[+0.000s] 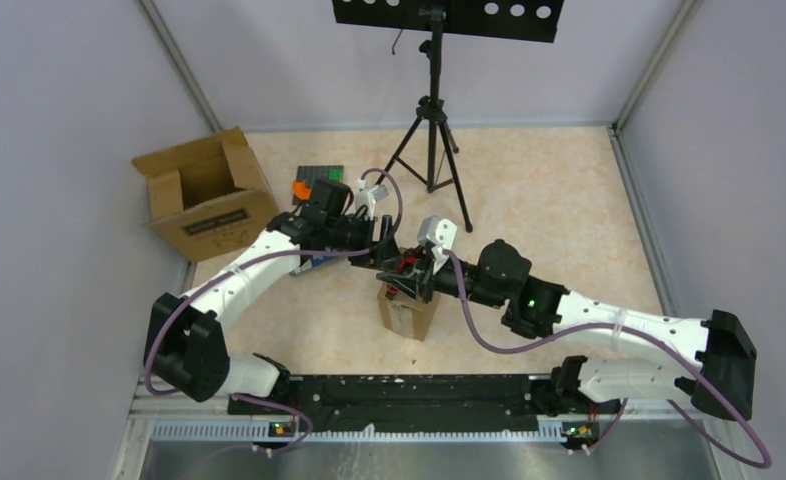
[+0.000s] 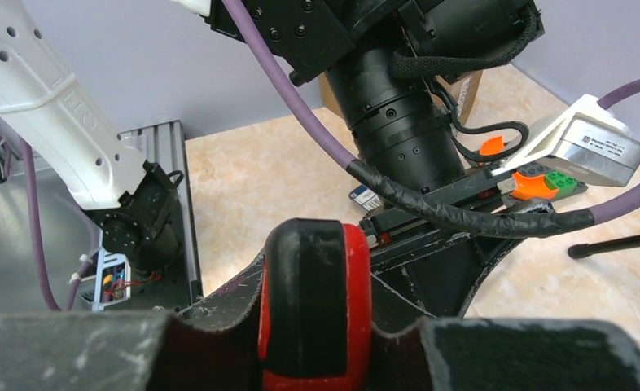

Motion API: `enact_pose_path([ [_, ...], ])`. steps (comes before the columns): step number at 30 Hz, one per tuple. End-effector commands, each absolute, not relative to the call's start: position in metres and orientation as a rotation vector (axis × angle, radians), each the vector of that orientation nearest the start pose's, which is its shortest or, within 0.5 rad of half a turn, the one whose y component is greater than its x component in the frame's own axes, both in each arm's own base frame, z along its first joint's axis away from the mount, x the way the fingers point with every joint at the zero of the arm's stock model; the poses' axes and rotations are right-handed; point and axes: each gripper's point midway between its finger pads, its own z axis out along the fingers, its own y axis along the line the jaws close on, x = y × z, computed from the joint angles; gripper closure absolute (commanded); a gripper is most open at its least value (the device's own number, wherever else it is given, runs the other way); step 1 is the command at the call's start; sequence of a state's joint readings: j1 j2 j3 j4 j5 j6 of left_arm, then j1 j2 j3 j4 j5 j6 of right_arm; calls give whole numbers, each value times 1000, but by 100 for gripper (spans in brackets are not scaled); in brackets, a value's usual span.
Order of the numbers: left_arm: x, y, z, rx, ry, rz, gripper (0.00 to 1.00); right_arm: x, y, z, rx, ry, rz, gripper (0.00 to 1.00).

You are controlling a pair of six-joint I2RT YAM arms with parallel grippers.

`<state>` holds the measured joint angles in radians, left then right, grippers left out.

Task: Unpack the express box
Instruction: Cut the express box at the center of the board.

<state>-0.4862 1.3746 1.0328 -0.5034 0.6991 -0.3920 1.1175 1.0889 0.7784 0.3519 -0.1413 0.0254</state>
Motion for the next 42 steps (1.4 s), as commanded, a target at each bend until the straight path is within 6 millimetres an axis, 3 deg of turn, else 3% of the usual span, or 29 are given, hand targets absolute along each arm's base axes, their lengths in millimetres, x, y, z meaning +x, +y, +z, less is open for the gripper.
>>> enact_pose_path([
  [1,226,-257,161,488,2529,-1170,25,146,374,312,-935,1249,1029,100],
  [26,224,-257,159,466,2548,-1176,26,140,365,274,-974,1331,958,100],
  [31,223,-257,158,489,2546,-1174,26,140,364,283,-972,1319,954,100],
  [38,222,-256,151,537,2555,-1172,26,138,360,313,-974,1270,945,100],
  [42,221,-256,148,579,2561,-1170,26,138,360,317,-983,1268,936,100],
])
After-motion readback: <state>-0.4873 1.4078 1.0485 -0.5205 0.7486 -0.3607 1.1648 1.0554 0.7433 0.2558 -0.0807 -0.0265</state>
